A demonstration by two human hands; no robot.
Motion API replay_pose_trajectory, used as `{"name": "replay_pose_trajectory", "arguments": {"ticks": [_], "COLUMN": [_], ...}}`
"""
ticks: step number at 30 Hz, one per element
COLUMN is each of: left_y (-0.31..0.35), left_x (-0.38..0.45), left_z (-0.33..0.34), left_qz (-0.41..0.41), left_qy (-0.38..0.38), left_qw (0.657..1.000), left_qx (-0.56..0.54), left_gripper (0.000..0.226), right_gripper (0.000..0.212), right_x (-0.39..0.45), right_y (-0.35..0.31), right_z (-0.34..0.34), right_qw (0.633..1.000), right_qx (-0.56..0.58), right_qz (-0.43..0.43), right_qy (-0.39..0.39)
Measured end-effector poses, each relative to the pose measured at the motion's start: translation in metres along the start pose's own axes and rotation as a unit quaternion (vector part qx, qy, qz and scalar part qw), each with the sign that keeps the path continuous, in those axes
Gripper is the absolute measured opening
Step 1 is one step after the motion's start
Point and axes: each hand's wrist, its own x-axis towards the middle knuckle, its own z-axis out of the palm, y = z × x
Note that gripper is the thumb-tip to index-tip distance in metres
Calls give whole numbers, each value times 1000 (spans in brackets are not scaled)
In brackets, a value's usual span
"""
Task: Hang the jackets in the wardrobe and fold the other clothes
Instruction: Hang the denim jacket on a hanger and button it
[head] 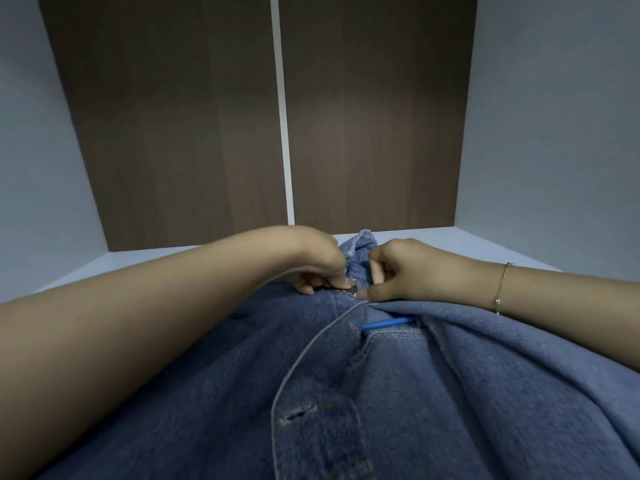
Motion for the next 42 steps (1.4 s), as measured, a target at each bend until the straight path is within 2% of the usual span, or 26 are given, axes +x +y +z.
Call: {"name": "replay_pose_trajectory", "arguments": {"ticks": [4,9,13,15,17,19,23,26,29,31,36,40,42], "left_y": [0,-16,-17,-17,-18,-19,-20,-20,-24,-26,-31,-28,-26], "left_x": [-2,-20,-41,-55,-75,-89,-96,-100,-103,-105,-100,-99,-99], "left_z": [7,29,14,0,-4,1,15,17,14,14,22,22,21], "left_qz": [24,110,91,68,51,63,116,105,88,74,60,71,98], "left_qy": [37,168,166,133,34,-42,-25,-37,-34,-51,-99,-56,-23], "left_qw": [994,963,969,979,994,996,993,986,979,963,894,849,832], "left_qx": [102,180,156,140,90,41,-22,-122,-182,-254,-432,-521,-545], "left_gripper": [40,46,55,59,64,61,44,33,29,23,46,33,34], "right_gripper": [3,18,14,23,38,41,38,34,19,15,26,26,25], "right_x": [-9,-24,-35,-44,-53,-59,-62,-59,-54,-51,-53,-56,-58], "right_y": [1,9,17,21,23,21,16,12,5,1,-11,-36,-55], "right_z": [-9,-36,-62,-72,-77,-76,-66,-60,-55,-54,-62,-81,-83], "right_qw": [996,989,999,993,979,974,975,970,962,953,942,941,937], "right_qx": [62,94,15,-27,-25,-2,33,31,46,81,171,247,264], "right_qz": [-34,-25,24,79,117,120,114,144,167,189,220,193,171], "right_qy": [-57,-116,-44,-88,-167,-192,-186,-193,-211,-222,-188,-128,-154]}}
